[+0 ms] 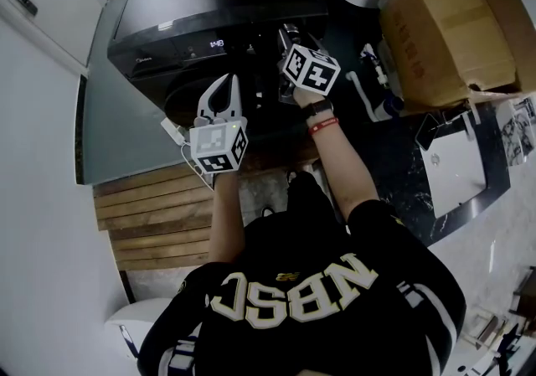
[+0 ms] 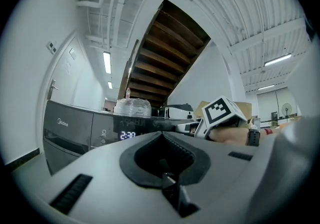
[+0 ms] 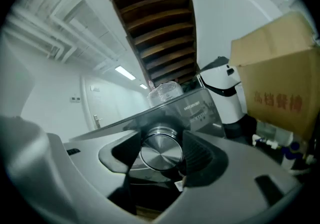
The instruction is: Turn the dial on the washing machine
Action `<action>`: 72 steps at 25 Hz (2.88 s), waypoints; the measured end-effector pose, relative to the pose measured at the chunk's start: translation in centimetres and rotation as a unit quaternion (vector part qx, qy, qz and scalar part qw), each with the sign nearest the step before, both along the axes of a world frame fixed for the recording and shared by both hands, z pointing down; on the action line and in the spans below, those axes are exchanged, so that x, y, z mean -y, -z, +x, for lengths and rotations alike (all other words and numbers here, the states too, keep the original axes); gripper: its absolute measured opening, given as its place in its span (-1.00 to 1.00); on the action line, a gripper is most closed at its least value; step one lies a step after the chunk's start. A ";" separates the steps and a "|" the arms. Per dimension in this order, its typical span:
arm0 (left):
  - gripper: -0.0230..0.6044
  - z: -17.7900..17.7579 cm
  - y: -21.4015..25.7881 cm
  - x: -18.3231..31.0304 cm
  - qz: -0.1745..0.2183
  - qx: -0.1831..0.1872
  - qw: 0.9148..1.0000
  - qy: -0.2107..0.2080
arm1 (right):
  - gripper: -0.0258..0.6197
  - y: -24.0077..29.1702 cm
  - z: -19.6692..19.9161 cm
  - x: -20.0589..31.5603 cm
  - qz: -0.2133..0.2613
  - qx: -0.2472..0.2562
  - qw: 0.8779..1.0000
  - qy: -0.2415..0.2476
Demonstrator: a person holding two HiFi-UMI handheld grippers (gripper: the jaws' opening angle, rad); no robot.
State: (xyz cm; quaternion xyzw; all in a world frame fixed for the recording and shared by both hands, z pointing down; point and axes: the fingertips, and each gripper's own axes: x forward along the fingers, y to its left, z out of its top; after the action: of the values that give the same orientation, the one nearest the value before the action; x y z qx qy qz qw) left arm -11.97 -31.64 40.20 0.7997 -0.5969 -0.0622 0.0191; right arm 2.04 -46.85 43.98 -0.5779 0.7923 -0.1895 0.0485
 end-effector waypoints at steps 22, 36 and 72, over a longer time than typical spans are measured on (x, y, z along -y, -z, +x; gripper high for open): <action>-0.88 0.1 0.0 -0.4 -0.005 0.005 1.000 -0.008 | -0.09 -0.5 1.0 0.2 -0.053 0.190 0.980 -0.014; -0.88 0.2 -0.1 -0.9 -0.010 0.007 1.000 -0.007 | -0.11 -0.5 1.3 -0.1 -0.070 0.224 0.972 0.032; -0.88 0.9 0.0 -3.7 0.003 0.023 1.000 0.006 | -0.90 1.2 1.9 -15.9 0.102 -0.163 0.980 0.048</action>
State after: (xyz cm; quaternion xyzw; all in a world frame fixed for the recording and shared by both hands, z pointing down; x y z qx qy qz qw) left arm -11.02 -27.92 40.20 0.7972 -0.6020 -0.0456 0.0031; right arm 3.91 -30.90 42.77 -0.5541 0.8317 -0.0130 -0.0322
